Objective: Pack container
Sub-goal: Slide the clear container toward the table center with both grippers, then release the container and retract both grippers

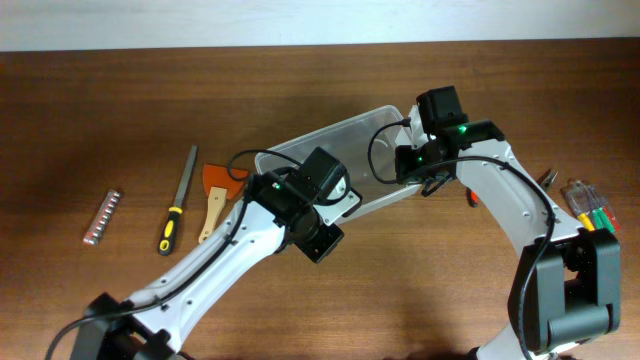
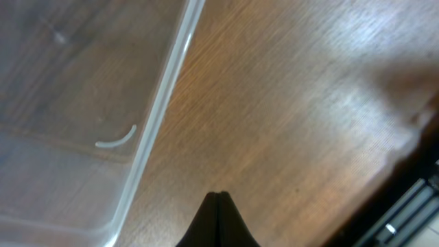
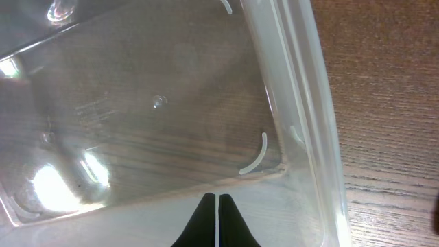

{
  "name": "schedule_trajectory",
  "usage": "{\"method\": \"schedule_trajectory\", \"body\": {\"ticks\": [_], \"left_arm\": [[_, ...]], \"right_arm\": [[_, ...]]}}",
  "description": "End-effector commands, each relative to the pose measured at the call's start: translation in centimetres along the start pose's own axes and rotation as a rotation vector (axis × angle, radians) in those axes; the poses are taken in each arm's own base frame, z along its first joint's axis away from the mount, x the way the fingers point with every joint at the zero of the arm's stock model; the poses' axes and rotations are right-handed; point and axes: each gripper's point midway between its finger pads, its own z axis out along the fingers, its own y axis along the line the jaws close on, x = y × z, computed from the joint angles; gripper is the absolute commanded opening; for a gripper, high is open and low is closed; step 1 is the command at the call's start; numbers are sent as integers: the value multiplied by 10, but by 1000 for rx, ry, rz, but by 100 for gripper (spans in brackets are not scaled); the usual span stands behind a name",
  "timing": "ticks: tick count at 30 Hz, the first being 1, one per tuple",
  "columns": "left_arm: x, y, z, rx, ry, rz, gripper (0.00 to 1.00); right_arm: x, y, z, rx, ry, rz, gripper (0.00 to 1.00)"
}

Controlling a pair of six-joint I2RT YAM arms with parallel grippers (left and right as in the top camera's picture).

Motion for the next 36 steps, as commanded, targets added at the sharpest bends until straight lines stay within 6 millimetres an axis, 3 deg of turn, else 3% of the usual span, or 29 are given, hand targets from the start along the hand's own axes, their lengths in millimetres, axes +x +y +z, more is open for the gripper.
{"method": "schedule_trajectory", "body": {"ticks": [1,5,12,21,29,36], "left_arm": [[13,3,21,-4,54,15,2],[15,9,35,-26,63,15,2],[11,38,46,-182,64,20,2],[-4,65,42,-240,-10,-27,2],[-1,98,36,-264,-29,-116,2],[3,111,33,-274,-30,-154,2]], "right_arm": [[-6,1,-1,15,-16,-11,4],[-5,0,0,17,-11,-33,4],[2,-1,1,21,19,-29,4],[16,-4,1,30,73,-22,4],[30,-6,-1,39,131,-15,4],[34,-7,-2,42,149,-12,4]]}}
